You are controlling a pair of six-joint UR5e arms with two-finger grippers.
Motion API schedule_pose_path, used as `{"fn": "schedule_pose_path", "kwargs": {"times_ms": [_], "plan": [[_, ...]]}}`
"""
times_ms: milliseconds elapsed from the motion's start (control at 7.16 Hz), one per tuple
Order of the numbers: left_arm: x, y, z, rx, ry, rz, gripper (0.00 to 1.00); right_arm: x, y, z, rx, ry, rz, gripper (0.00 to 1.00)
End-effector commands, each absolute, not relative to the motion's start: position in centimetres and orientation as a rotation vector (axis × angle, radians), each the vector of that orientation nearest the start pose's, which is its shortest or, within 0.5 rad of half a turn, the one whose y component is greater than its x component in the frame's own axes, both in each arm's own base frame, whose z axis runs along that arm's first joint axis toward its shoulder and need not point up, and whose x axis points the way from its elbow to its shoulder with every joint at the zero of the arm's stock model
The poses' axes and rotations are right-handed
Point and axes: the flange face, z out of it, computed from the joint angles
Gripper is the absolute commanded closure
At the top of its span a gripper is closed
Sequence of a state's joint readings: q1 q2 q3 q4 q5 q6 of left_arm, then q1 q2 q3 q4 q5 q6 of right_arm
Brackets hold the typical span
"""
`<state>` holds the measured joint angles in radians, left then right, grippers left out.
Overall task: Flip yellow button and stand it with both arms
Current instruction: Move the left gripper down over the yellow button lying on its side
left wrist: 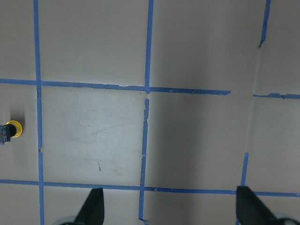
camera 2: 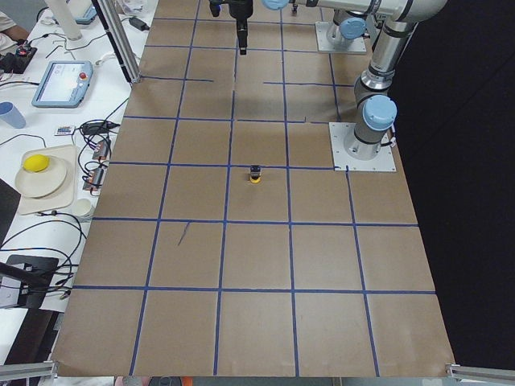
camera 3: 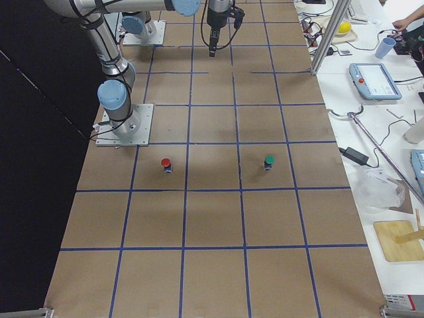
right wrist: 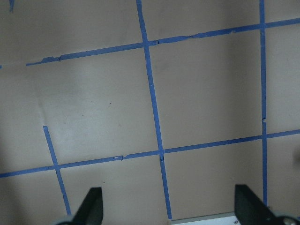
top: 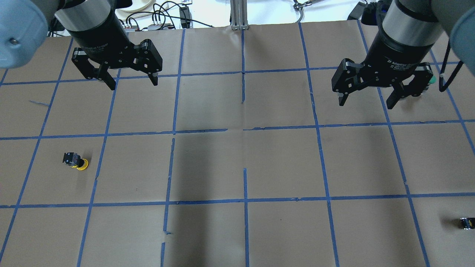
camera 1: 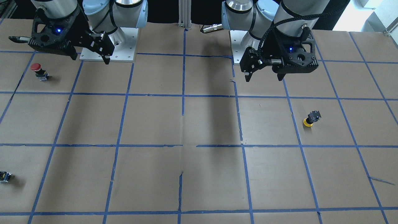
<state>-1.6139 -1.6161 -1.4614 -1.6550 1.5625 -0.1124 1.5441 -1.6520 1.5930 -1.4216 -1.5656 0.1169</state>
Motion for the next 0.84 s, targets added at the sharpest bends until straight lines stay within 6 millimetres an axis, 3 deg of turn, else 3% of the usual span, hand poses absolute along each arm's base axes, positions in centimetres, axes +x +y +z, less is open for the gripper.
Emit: {"fn": "schedule_pose_path", "kwargs": {"times_ms": [0, 279, 419, 559, 699], "plan": [[-15.3, -50.2, 51.1, -0.070, 3.146, 0.032, 0.05, 12.2, -45.0, 50.1, 0.231, 3.126, 0.145, 0.00], [-12.4, -49.4, 51.8, 0.002, 3.140, 0.072, 0.05, 12.1, -45.0, 50.2, 0.229, 3.126, 0.140, 0.00], [-8.6, -49.2, 51.6, -0.033, 3.144, 0.096, 0.05, 12.1, -45.0, 50.0, 0.226, 3.137, 0.147, 0.00], [-3.0, -49.2, 51.1, -0.139, 3.153, 0.130, 0.05, 12.0, -45.1, 50.1, 0.226, 3.141, 0.132, 0.00], [2.6, -49.5, 49.3, -0.164, 3.175, 0.180, 0.05, 12.1, -45.1, 50.1, 0.250, 3.129, 0.133, 0.00]]}}
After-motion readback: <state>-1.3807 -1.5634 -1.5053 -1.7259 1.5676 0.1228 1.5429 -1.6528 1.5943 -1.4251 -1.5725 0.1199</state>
